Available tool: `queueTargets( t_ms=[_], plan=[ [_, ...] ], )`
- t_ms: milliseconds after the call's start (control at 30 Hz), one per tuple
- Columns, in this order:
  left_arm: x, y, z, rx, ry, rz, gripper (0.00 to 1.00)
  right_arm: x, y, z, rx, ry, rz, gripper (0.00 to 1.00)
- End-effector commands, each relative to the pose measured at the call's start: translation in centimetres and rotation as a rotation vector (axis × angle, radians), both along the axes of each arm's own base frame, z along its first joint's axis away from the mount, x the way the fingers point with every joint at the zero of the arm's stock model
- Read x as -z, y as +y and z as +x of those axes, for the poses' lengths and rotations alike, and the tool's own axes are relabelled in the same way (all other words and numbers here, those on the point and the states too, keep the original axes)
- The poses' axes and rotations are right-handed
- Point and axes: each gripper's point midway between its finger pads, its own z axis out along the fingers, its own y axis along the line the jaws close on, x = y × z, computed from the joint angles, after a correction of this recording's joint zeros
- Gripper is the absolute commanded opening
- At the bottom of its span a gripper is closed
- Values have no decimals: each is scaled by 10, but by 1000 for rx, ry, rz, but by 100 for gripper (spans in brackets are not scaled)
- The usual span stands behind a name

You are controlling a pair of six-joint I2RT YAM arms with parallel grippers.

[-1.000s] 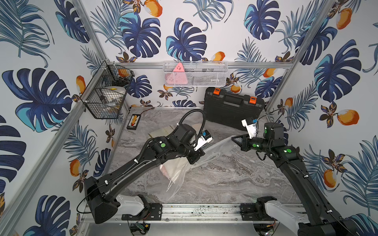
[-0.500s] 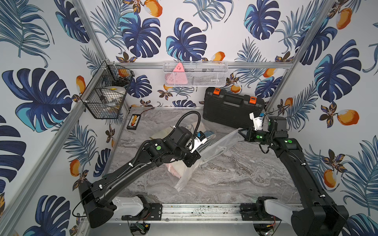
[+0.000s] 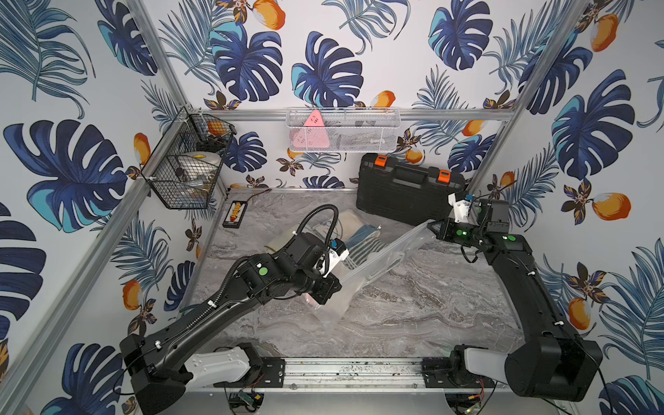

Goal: Place the folded towel into the vacuum bag
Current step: Close the vacuum bag at the center of the board.

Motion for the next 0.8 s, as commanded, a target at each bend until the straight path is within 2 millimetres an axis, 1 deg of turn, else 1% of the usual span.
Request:
queueTargets(
  t_ms=[0,133,233,367,400,433,467,500,533,567,600,633,667,700,733,767],
  plan=[
    [36,45,-47,-35,224,185,0,-25,-50,36,213,-153,-133,0],
    [44,55,-54,-43,254,226,0,-19,-52,41,222,-139,-119,0],
    [44,57,-56,-53,256,225,0,-16,-53,44,227,-130,-117,0],
    [43,57,-54,-48,244,231,0,-19,-50,42,216,-136,-99,0],
    [43,56,-53,-43,242,227,0,-21,-48,41,209,-138,-90,0],
    [41,53,-52,-37,239,214,0,-22,-41,38,183,-137,-71,0],
    [39,49,-51,-32,236,198,0,-23,-30,35,151,-136,-54,0],
    [37,45,-49,-27,230,180,0,-21,-20,31,118,-127,-46,2],
    [33,39,-48,-16,228,153,0,-21,-7,24,70,-117,-42,16],
    [29,33,-47,-6,226,120,0,-22,3,17,38,-108,-50,26],
    [26,28,-48,4,227,90,0,-25,7,11,29,-110,-65,33],
    [22,22,-50,21,234,52,0,-32,11,4,23,-123,-83,41],
    [16,14,-54,49,248,5,3,-41,11,-2,25,-137,-97,47],
    [12,8,-59,76,261,-33,10,-48,11,-6,27,-143,-109,49],
    [5,4,-62,96,260,-68,20,-58,12,-10,20,-145,-122,50],
    [-3,1,-60,98,243,-93,28,-65,16,-14,0,-140,-129,50]
  ],
)
